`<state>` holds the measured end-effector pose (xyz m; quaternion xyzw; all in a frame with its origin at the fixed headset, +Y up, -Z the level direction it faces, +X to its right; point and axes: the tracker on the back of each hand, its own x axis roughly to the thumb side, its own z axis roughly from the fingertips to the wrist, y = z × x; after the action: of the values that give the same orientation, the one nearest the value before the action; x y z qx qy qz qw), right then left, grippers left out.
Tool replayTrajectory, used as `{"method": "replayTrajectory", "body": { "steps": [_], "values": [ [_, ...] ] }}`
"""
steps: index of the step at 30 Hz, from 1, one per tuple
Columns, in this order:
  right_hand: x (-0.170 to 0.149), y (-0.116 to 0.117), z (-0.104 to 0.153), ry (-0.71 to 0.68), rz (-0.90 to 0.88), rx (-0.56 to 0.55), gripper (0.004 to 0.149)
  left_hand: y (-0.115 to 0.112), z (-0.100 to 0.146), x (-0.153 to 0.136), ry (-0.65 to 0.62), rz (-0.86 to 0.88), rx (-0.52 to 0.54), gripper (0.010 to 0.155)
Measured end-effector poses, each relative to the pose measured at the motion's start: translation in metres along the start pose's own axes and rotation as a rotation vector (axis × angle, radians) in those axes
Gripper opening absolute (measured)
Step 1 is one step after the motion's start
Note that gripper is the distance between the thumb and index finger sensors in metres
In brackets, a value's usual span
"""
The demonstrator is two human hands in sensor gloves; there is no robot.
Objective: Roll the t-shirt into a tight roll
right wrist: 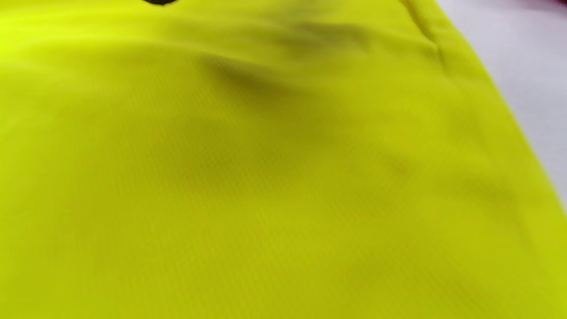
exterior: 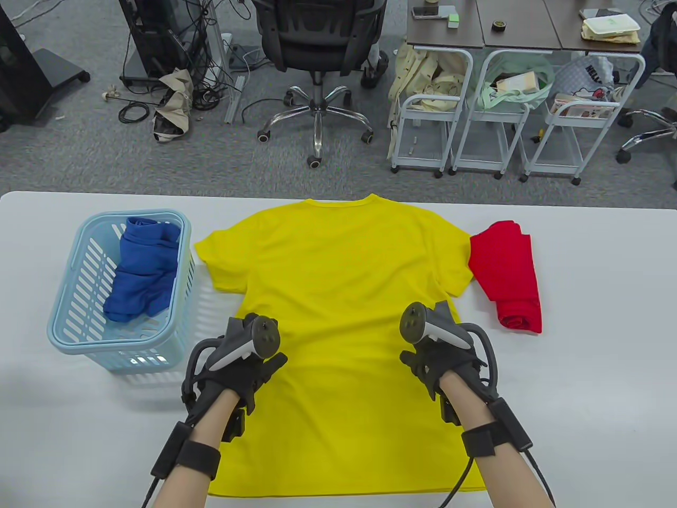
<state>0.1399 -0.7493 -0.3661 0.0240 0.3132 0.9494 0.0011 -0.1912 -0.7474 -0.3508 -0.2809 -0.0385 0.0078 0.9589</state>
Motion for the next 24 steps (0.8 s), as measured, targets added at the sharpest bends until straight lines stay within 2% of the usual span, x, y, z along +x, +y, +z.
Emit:
{"method": "replayTrajectory", "body": {
  "steps": [4,7,10,14,16,18,21,24],
  "values": [
    [0.000,0.004,-0.022,0.077,0.034,0.054,0.077,0.008,-0.037,-0.006,0.078,-0.002,-0.072,0.075],
    [-0.008,0.013,-0.031,0.081,-0.013,0.121,0.078,0.009,-0.057,-0.010,0.100,-0.011,-0.112,0.077],
    [-0.016,0.014,-0.033,0.081,-0.054,0.093,0.078,0.008,-0.072,-0.014,0.104,0.000,-0.133,0.076],
    [-0.024,0.012,-0.034,0.098,-0.089,0.120,0.077,0.012,-0.077,-0.016,0.097,-0.015,-0.122,0.074],
    [-0.024,0.011,-0.033,0.115,-0.094,0.128,0.077,0.022,-0.075,-0.016,0.080,-0.009,-0.091,0.072],
    [-0.018,0.012,-0.026,0.127,-0.078,0.114,0.077,0.033,-0.074,-0.017,0.088,0.010,-0.035,0.071],
    [-0.001,0.016,-0.009,0.064,-0.068,0.073,0.078,0.050,-0.077,-0.020,0.091,0.042,0.039,0.064],
    [0.008,0.023,0.001,0.041,-0.048,0.086,0.080,0.055,-0.088,-0.023,0.130,0.013,0.009,0.062]
  ]
}}
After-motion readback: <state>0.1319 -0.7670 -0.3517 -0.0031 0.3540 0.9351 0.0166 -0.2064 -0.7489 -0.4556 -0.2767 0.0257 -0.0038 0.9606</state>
